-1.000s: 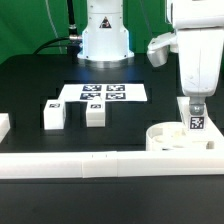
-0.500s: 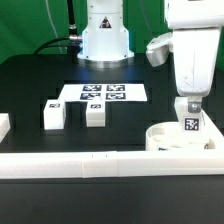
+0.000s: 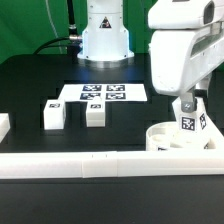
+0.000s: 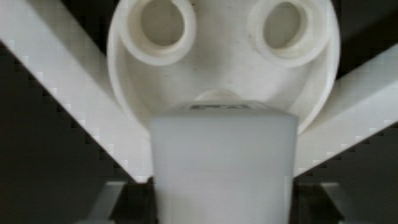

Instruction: Assemble stool

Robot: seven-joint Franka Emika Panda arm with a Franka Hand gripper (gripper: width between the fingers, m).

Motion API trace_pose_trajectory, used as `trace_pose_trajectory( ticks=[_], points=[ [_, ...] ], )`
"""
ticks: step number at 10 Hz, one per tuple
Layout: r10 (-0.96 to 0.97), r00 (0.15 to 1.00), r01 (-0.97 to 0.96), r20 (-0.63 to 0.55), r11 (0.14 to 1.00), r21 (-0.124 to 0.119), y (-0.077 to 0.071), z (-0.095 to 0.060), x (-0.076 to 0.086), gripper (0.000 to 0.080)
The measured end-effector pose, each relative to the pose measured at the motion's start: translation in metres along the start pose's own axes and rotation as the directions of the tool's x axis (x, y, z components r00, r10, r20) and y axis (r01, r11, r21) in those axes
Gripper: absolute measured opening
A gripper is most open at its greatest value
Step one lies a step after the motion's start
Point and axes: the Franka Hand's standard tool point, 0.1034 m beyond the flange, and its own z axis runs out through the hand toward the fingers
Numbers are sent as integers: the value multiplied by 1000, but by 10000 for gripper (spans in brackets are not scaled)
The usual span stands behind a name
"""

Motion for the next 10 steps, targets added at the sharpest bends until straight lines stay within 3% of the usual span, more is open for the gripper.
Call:
trace_pose_trajectory(
  ticks=[3, 5, 7, 10],
  points=[
    [307, 951, -308, -40, 951, -18, -2, 0, -2, 335],
    [476, 878, -477, -56, 879, -14, -4, 1, -1, 335],
    [668, 742, -669, -58, 743, -1, -5, 1, 0, 335],
    [770, 636, -771, -55, 637, 7, -5, 1, 0, 335]
  ],
)
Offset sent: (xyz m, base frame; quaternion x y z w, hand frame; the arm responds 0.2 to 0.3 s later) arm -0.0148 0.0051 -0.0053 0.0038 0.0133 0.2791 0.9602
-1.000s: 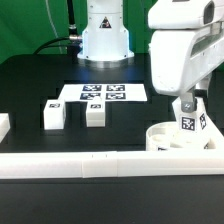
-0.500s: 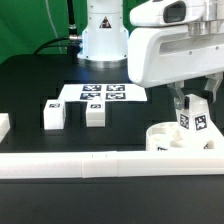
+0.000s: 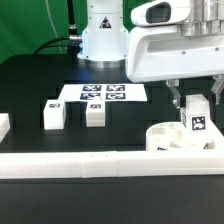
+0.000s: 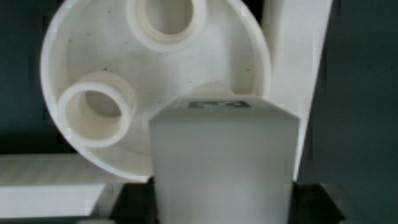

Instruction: Assemble stool

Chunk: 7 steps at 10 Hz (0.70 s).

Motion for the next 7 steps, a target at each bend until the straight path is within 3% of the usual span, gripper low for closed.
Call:
trace_pose_trajectory(
  ticks=[4, 7],
  points=[
    [231, 973, -231, 1, 973, 5, 0, 0, 0, 335],
    [432, 902, -432, 5, 902, 8, -1, -1, -1, 335]
  ],
)
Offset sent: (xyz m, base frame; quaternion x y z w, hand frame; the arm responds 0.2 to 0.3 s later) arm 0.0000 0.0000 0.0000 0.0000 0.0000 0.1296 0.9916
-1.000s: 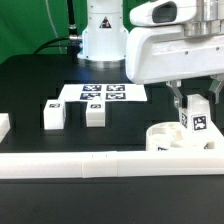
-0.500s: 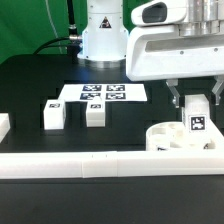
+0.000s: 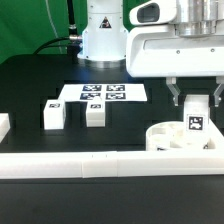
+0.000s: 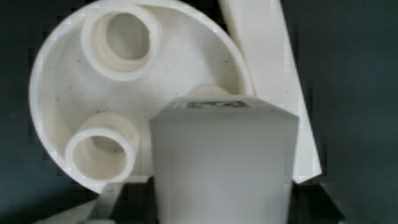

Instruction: Assemble stool

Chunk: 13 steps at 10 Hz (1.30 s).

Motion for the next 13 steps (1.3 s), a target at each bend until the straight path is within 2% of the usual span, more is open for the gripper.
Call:
trace_pose_trajectory(
  ticks=[2, 3, 4, 5, 7, 13],
  points=[
    [170, 985, -170, 11, 985, 8, 0, 0, -4, 335],
    [294, 956, -294, 22, 956, 22, -2, 1, -6, 335],
    [402, 915, -402, 23, 915, 33, -6, 2, -8, 335],
    [516, 856, -516, 22, 856, 27, -9, 2, -11, 335],
    [626, 778, -628, 46, 777, 40, -8, 2, -9, 335],
    [840, 536, -844, 84, 536, 29, -11, 2, -11, 335]
  ],
)
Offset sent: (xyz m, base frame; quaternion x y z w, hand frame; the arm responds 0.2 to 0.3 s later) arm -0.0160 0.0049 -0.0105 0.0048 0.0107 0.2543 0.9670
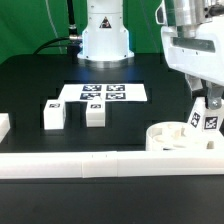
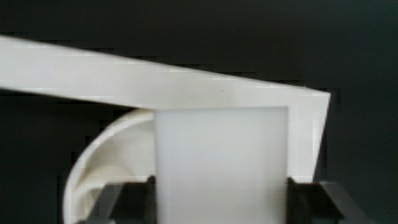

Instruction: Assemble stool

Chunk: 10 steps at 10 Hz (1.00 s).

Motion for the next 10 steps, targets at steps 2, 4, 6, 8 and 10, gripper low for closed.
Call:
trace_pose_trajectory(
  ticks=[2, 4, 6, 8, 10],
  points=[
    [114, 993, -114, 15, 994, 5, 0, 0, 0, 335],
    [349, 935, -352, 60, 935, 43, 1, 0, 3, 335],
    [520, 847, -529, 106, 846, 74, 1, 0, 3, 335],
    [616, 778, -625, 125, 778, 62, 1, 0, 4, 335],
    [669, 731, -680, 134, 732, 53, 1, 0, 4, 337]
  ],
)
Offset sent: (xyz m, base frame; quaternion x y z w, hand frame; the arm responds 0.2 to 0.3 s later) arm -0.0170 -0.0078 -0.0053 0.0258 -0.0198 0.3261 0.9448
